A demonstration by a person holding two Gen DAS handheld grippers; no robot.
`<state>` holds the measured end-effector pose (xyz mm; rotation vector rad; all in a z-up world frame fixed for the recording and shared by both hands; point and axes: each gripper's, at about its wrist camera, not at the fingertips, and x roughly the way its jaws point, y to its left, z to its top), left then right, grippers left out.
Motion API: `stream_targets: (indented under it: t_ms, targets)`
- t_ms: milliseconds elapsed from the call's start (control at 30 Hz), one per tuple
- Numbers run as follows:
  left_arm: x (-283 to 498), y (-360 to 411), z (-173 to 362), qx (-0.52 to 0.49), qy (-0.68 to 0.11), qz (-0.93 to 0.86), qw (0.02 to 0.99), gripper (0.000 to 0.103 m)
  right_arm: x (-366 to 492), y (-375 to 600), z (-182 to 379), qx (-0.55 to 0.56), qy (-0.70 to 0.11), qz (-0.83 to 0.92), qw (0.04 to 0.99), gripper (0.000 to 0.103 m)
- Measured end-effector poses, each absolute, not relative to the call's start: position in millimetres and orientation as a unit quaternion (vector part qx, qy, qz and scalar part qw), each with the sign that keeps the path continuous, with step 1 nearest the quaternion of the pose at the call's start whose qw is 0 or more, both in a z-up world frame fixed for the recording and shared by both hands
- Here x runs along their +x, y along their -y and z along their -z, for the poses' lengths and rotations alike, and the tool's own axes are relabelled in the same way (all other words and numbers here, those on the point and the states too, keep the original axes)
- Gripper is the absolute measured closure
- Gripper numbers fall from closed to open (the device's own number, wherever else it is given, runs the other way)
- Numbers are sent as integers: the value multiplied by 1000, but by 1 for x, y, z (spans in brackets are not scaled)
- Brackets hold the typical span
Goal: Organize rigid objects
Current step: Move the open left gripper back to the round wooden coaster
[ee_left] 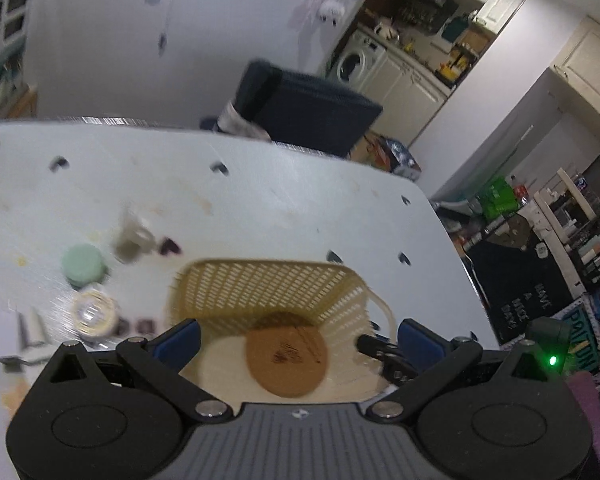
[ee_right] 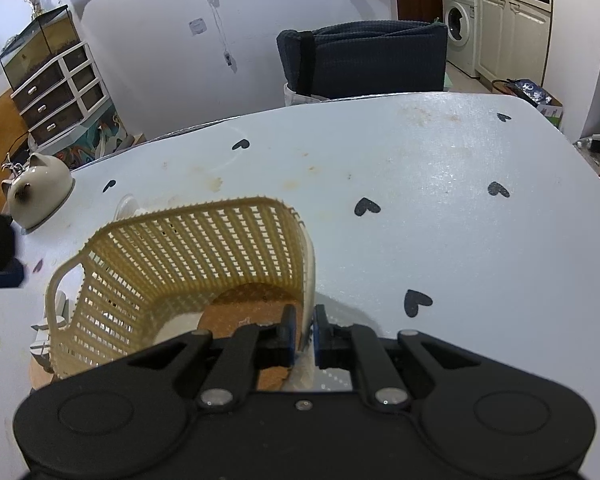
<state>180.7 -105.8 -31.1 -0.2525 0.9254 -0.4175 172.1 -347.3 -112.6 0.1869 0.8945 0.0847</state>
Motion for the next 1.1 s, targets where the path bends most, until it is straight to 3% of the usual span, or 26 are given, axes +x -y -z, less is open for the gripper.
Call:
stream_targets:
  t_ms: [500,1100]
  targets:
    - [134,24,43,-58,-338,36,939,0,170,345,112,91,-427,-29,899,95]
    - [108,-22,148,-8,-375,-24,927,0,171,346,112,96,-432,-27,896,95]
